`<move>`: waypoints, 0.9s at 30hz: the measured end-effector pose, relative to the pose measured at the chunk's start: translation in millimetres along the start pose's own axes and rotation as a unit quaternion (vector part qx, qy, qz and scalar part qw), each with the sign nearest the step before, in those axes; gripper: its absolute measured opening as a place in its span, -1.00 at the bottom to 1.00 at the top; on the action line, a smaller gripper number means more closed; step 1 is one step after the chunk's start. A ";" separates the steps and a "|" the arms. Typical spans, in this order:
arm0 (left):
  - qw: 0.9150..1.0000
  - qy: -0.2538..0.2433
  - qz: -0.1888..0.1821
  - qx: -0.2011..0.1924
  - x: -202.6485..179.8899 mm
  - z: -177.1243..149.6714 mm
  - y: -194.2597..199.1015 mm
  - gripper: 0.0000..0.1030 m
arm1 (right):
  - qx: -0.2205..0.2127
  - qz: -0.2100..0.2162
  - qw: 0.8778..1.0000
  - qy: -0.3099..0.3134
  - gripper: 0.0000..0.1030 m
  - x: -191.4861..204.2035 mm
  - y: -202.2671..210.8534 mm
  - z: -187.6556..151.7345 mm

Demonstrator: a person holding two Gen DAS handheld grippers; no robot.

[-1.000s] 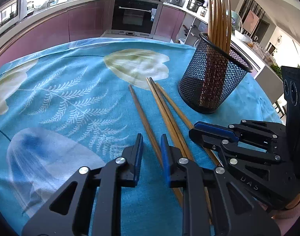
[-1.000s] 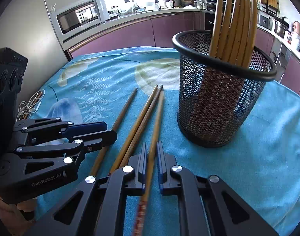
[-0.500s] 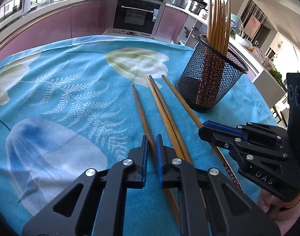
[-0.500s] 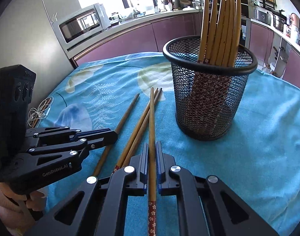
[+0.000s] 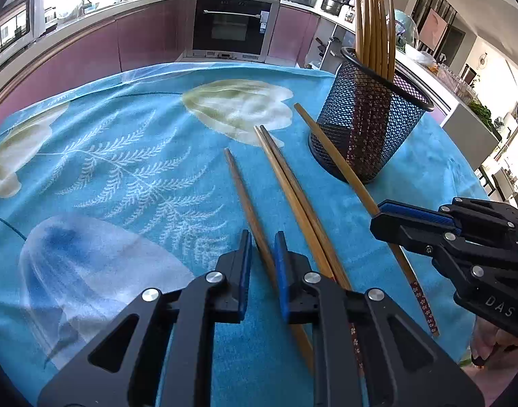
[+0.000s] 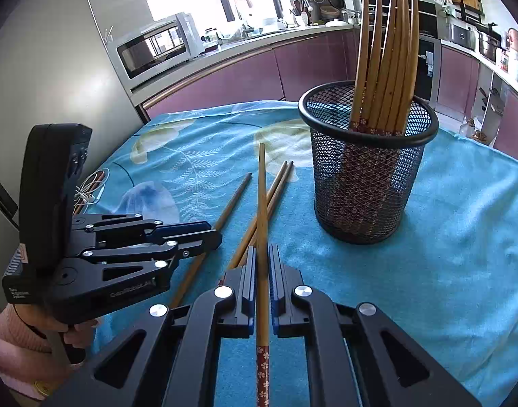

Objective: Organize utensils
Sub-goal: 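Lift the chopstick upright with the right gripper over the mesh cup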

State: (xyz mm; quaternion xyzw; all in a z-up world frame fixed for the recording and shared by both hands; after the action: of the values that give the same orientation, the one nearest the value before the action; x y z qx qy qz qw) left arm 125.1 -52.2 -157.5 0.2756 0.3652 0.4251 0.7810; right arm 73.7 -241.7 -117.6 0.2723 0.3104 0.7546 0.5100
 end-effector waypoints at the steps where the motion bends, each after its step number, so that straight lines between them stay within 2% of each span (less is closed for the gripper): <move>1: 1.000 0.001 0.001 0.000 0.1 0.7 -0.4 -0.76 | -0.002 0.002 1.000 0.001 -0.88 -0.1 1.9 0.3; 7: 1.000 0.008 0.007 -0.008 -0.7 0.9 1.0 -0.80 | -0.014 0.009 1.000 0.007 -0.88 1.4 12.2 4.0; 10: 1.000 0.012 -0.002 -0.012 -1.5 1.7 5.4 -0.82 | -0.023 0.013 1.000 0.006 -0.88 -0.2 20.5 6.9; 19: 0.996 0.006 -0.070 -0.047 -14.8 16.0 42.5 -0.85 | -0.061 0.029 0.998 -0.011 -0.89 -12.2 49.0 22.5; 27: 0.989 -0.006 -0.122 -0.085 -29.8 36.7 83.8 -0.85 | -0.099 0.027 0.994 -0.024 -0.89 -28.2 72.9 39.2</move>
State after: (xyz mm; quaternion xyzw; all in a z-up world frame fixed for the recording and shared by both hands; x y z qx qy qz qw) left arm 104.8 -41.6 -64.0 0.1635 0.3539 0.3543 0.8500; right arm 67.8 -281.7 -40.1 0.2472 0.2140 0.7884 0.5210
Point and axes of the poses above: each gripper's, at about its wrist camera, not at the fingertips, and y roughly against the way its jaws point, x to its left, z to its top, the point moved 4 cm from there along -y, roughly the way its jaws point, and after that the axes turned 11 degrees about -z, right-handed, at the moved point
